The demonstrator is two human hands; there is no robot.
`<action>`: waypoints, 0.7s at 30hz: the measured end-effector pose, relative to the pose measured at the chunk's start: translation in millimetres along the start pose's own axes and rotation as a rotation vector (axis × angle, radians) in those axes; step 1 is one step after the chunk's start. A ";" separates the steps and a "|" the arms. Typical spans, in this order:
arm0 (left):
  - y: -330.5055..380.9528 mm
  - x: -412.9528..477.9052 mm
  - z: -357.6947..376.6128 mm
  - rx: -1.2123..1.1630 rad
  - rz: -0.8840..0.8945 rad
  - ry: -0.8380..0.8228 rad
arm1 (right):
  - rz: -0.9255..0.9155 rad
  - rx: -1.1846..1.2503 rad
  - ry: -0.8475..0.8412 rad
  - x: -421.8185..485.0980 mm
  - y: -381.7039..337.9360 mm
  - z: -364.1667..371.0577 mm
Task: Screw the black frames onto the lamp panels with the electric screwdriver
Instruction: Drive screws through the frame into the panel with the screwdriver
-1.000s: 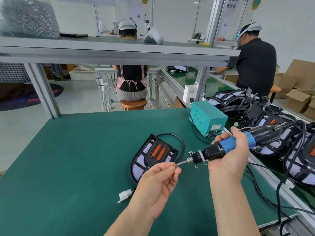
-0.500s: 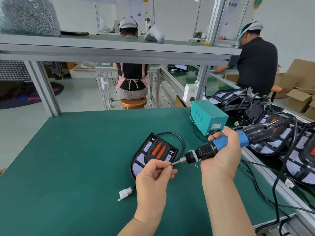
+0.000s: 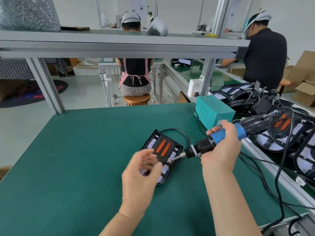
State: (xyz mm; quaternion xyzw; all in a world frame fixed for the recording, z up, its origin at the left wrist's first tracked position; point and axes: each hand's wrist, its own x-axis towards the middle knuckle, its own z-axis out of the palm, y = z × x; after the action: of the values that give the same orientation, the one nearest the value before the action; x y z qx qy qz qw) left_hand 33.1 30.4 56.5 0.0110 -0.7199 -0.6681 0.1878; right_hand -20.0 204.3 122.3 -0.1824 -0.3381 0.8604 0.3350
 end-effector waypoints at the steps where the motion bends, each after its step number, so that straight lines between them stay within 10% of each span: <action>1: -2.0 10.2 -8.2 0.162 0.082 0.076 | -0.021 -0.001 -0.016 0.4 0.9 1.6; 8: -12.8 66.1 -26.1 0.531 -0.389 -0.376 | -0.168 -0.118 -0.156 -4.0 27.0 6.5; 21: -22.2 62.3 -20.9 0.557 -0.308 -0.363 | -0.196 -0.230 -0.249 -11.0 50.7 8.3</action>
State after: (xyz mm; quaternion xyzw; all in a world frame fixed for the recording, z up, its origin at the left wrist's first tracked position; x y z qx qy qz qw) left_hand -24.0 -8.6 51.7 0.0514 -0.8857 -0.4581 -0.0559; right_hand -39.6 165.1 93.4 -0.0778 -0.4892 0.7951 0.3498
